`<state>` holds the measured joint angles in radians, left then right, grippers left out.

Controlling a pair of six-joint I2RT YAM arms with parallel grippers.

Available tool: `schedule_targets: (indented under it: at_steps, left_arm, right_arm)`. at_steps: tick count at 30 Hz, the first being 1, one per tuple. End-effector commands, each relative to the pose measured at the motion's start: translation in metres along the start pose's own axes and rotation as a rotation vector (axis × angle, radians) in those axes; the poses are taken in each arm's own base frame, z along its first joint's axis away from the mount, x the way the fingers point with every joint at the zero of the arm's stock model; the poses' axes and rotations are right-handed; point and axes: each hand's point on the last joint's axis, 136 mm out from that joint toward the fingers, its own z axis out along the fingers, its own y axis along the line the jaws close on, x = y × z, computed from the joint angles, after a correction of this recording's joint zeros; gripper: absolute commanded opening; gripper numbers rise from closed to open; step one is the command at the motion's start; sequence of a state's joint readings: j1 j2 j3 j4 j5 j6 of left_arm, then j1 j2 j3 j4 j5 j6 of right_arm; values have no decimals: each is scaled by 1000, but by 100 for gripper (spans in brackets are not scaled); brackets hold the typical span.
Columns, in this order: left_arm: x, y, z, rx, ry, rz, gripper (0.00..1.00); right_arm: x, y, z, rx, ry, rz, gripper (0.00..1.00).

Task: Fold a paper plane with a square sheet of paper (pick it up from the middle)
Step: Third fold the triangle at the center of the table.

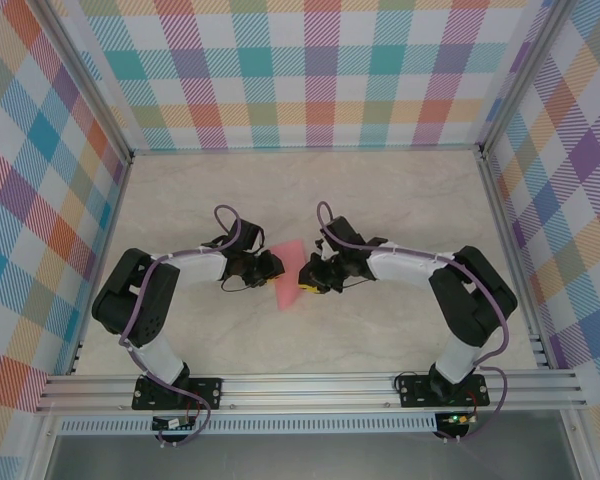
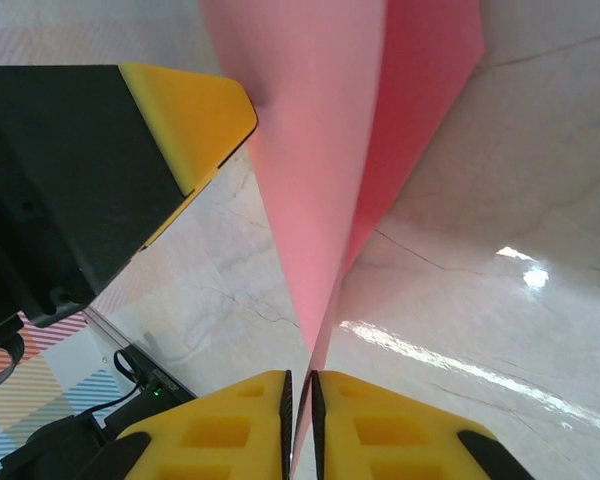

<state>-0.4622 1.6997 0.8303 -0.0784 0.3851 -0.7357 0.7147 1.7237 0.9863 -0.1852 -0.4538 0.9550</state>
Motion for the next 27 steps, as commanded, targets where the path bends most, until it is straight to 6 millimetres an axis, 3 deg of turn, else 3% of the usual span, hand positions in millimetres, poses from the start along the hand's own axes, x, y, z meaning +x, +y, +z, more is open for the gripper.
schedule_targets:
  at_steps: [1,6,15,27]
  left_arm:
    - [3,-4,1,3,23,22,22]
    - [-1,-15,-9,29,0,35,22]
    - [-17,-32,-48,44,-145,82,22]
    - [-6,-47,-30,130,-60,105,22]
  right_arm:
    - [-1,4,5,13,19,19,13]
    - [-4,4,9,34,23,39,11]
    - [-6,-3,10,99,13,58,9]
    - [15,-16,-12,177,52,55,8]
